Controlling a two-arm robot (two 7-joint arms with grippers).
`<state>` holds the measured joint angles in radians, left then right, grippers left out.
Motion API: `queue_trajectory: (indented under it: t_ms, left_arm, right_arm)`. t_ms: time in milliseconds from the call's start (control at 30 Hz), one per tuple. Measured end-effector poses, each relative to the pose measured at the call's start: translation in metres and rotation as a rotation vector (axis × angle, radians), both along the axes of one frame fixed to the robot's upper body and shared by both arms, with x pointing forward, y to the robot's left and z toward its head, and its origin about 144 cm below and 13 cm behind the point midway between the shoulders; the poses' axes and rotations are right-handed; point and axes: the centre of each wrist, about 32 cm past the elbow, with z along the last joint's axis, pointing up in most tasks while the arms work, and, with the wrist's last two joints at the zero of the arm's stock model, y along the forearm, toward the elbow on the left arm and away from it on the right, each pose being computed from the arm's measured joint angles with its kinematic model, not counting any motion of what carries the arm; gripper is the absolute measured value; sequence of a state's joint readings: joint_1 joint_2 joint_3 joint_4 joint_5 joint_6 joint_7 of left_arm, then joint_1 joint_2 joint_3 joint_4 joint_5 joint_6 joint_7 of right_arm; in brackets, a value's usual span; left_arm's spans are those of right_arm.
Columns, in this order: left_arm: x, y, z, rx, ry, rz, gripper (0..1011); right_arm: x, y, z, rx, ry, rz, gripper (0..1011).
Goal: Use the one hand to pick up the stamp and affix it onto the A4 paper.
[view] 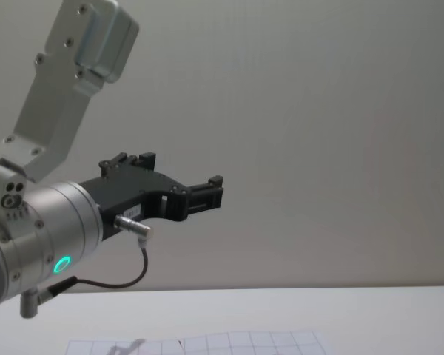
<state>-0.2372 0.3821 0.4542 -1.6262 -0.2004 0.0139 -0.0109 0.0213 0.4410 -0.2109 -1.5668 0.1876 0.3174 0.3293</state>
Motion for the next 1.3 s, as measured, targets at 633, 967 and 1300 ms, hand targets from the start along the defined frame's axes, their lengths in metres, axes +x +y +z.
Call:
queue_trajectory:
  t_ms: [633, 967, 1300]
  left_arm:
    - [0.0, 0.0, 0.0, 0.0, 0.0, 0.0, 1001]
    - [0.0, 0.0, 0.0, 0.0, 0.0, 0.0, 1001]
    - [0.0, 0.0, 0.0, 0.0, 0.0, 0.0, 1001]
  right_arm:
    - [0.0019, 0.0011, -0.0048, -0.017, 0.014, -0.008, 755]
    - [0.0022, 0.0013, -0.0056, -0.019, 0.017, -0.009, 1001]
    - [0.0024, 0.0016, -0.0059, -0.02, 0.018, -0.009, 1001]
